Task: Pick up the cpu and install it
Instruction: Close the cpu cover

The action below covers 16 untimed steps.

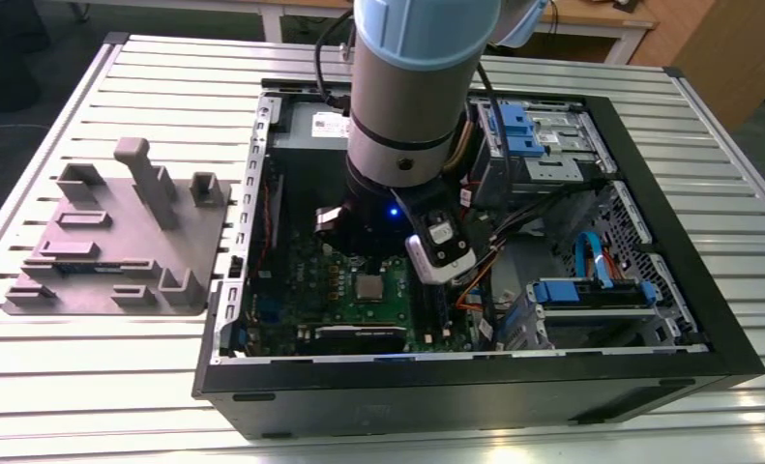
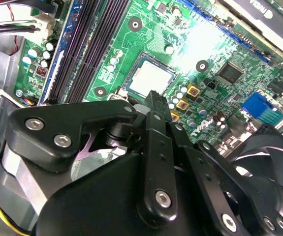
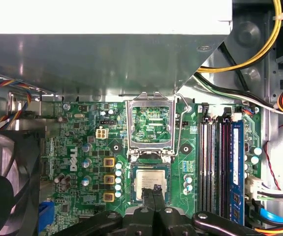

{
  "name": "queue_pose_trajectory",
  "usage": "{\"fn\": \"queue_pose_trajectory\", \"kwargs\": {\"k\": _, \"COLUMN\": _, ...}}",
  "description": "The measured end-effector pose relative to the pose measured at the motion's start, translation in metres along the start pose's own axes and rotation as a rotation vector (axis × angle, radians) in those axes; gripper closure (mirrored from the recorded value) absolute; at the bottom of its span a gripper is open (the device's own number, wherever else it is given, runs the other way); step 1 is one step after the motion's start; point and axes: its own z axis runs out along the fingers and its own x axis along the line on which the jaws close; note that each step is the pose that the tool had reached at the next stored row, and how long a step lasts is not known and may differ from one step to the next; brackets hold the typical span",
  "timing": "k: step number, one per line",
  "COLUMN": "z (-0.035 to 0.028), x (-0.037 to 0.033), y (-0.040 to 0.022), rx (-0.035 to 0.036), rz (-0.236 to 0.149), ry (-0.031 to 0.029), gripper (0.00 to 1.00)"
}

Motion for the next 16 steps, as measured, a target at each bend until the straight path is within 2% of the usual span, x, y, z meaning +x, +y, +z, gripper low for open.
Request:
{"fn": "queue_pose_trajectory", "kwargs": {"k": 11, "z": -0.0004, "x": 0.0, "y": 0.0, "rx": 0.0, "rz": 0.0, "ry": 0.0, "gripper": 0.89}}
{"fn": "queue_pose_trajectory", "kwargs": {"k": 14, "z": -0.0033, "x": 0.0001, "y": 0.0001, "rx": 0.0002, "rz": 0.0, "ry": 0.0001, "gripper": 0.89}}
{"fn": "queue_pose_trajectory", "kwargs": {"k": 16, "z": -0.0077, "x": 0.0002, "y": 0.0003, "rx": 0.0, "rz": 0.0, "ry": 0.0, "gripper": 0.89}}
